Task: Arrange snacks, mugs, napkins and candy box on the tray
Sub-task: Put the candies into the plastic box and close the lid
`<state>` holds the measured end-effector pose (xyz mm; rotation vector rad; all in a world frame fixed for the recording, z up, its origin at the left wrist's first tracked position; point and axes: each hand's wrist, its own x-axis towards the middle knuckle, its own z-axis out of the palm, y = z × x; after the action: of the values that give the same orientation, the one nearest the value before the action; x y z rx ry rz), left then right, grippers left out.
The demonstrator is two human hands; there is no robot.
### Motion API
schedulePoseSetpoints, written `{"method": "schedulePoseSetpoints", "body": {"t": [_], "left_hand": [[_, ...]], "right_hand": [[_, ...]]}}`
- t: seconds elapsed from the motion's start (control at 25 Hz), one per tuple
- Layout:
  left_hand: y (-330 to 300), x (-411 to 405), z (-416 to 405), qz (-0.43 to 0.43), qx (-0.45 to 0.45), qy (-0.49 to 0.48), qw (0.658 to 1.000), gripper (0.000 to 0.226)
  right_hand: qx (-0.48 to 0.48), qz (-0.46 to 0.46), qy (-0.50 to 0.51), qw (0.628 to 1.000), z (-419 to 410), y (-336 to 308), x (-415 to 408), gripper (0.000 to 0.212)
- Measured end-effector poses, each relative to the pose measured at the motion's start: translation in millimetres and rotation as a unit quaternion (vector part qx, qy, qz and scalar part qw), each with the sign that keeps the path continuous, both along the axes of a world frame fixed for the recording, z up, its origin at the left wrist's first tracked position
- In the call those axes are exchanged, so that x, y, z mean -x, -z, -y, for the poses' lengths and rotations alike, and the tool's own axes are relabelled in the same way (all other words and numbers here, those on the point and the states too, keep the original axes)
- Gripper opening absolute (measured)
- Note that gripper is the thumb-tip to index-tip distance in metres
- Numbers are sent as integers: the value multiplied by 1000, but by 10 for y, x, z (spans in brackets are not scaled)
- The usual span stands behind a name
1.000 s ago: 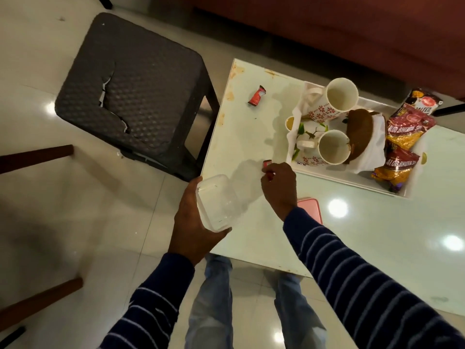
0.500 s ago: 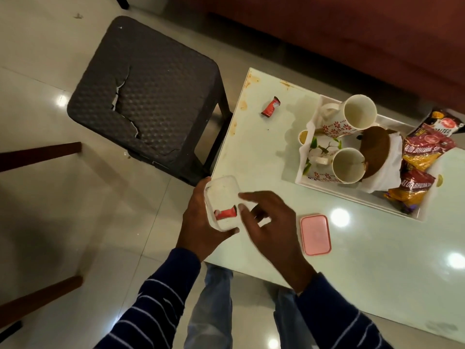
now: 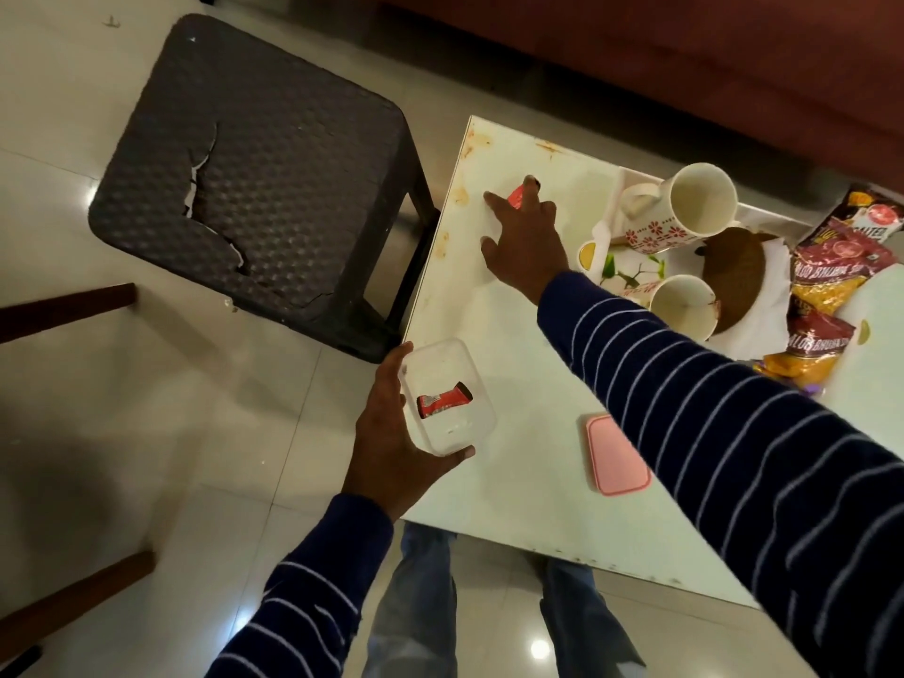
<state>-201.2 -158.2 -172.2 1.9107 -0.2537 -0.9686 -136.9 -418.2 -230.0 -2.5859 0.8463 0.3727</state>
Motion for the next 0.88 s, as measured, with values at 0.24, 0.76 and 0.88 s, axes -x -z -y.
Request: {"method": "schedulePoseSetpoints", "body": {"t": [0.24, 0.76, 0.88], "left_hand": [[37, -39, 67, -21, -4, 9, 1000, 98], [-220, 618, 587, 24, 0, 93, 995, 109], [-359, 984, 831, 41, -19, 135, 990, 118]], "right_hand": [[-12, 122, 43, 992, -131, -119, 476, 19], [-37, 365, 103, 925, -749, -1150, 2627, 15], [48, 358, 185, 914, -66, -1141, 3467, 14]]}}
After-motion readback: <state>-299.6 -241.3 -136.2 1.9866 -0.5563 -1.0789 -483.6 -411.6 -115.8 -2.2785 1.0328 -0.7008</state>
